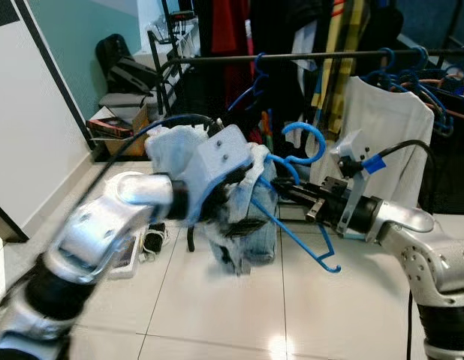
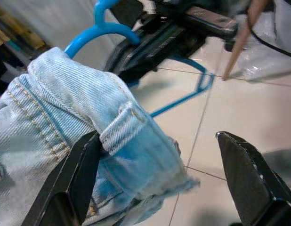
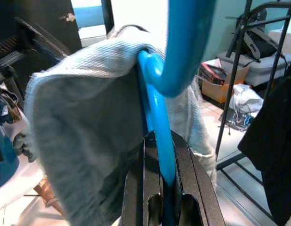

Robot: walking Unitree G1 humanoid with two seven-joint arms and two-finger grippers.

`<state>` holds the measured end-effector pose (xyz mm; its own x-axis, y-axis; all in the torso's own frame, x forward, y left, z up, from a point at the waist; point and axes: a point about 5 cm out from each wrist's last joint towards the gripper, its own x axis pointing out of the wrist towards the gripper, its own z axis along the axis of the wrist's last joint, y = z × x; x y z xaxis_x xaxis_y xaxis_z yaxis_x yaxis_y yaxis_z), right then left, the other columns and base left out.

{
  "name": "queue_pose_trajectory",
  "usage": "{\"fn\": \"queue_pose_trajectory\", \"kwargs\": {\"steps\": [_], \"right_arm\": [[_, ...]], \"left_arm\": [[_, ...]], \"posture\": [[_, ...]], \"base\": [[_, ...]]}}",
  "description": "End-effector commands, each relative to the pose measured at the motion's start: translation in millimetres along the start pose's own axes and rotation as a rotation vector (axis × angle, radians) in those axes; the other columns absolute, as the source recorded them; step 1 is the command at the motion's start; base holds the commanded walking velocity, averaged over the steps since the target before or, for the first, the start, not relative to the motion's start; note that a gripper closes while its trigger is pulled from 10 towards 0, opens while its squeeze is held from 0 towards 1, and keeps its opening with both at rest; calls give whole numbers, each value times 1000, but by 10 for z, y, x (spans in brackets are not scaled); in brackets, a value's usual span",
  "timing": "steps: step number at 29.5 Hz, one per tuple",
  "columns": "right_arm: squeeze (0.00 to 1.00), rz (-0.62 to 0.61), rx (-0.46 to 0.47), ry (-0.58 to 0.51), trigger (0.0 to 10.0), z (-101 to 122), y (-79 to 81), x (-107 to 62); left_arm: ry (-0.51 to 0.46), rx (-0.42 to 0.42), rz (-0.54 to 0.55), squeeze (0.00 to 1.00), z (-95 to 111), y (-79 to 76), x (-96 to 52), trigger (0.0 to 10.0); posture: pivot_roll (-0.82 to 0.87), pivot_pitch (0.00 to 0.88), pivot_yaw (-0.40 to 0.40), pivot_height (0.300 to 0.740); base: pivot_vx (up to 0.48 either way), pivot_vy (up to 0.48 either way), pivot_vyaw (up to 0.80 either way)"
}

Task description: Hang hanger

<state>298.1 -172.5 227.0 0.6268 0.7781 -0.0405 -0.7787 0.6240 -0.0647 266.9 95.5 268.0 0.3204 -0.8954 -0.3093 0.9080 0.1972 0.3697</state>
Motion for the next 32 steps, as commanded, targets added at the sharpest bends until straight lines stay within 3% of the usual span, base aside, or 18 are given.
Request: {"fn": "queue_pose_trajectory", "kwargs": {"steps": [1, 3, 4, 9, 14, 17, 18, 20, 21, 22, 25, 26, 27, 32], "right_arm": [[0, -23, -43, -74, 10000, 132, -44, -20], [0, -24, -44, -75, 10000, 129, -56, -24], [0, -22, -47, -79, 10000, 131, -84, -59], [0, -12, -48, -98, 10000, 157, -109, -106], [0, 2, -34, -133, 10000, 186, -109, -104], [0, 35, -21, -166, 10000, 204, -74, -74], [0, 63, -17, -173, 10000, 203, -39, -63], [0, 63, -17, -173, 10000, 203, -39, -63], [0, 102, -17, -164, 10000, 189, 2, -78], [0, 150, -23, -137, 10000, 162, 39, -120], [0, 150, -23, -137, 10000, 162, 39, -120], [0, 201, -32, -99, 10000, 130, 72, -181], [0, 294, -54, -8, 10000, 71, 131, -287], [0, 357, -72, 39, 10000, 56, 188, -295]], "left_arm": [[28, -13, -69, 1000, -61, -71, -47, 10000], [48, 3, -90, 1000, -76, -89, -111, 10000], [30, 21, -109, 1000, -28, -77, -262, 10000], [-17, 52, -117, 1000, 79, -39, -424, 10000], [-20, 93, -110, 1000, 124, -23, -417, 10000], [-23, 140, -84, 1000, 141, -8, -340, 10000], [-46, 159, -40, 220, 165, 48, -319, 10000], [-46, 159, -40, 220, 165, 48, -319, 10000], [-86, 190, 53, 0, 229, 175, -334, 10000], [-130, 231, 157, 0, 329, 335, -410, 10000], [-130, 231, 157, 0, 329, 335, -410, 10000], [-161, 275, 240, 0, 438, 481, -540, 10000], [-171, 373, 314, 0, 618, 671, -816, 10000], [-138, 433, 254, 0, 675, 695, -943, 10000]], "posture": [[-48, 0, 86, 740], [-48, 0, 86, 740], [-47, 0, 83, 740], [-46, 0, 83, 740], [-42, 0, 84, 740], [-39, 0, 86, 740], [-42, 0, 88, 740], [-42, 0, 88, 740], [-43, 0, 89, 740], [-42, 0, 88, 740], [-42, 0, 88, 740], [-41, 0, 89, 740], [-38, 0, 94, 740], [-32, 0, 108, 740]], "base": [[0, 0, 0], [0, 0, 0], [0, 0, 0], [0, 0, 0], [0, 0, 0], [0, 0, 0], [0, 0, 0], [0, 0, 0], [0, 0, 0], [0, 0, 0], [0, 0, 0], [0, 0, 0], [0, 0, 0], [0, 0, 0]]}}
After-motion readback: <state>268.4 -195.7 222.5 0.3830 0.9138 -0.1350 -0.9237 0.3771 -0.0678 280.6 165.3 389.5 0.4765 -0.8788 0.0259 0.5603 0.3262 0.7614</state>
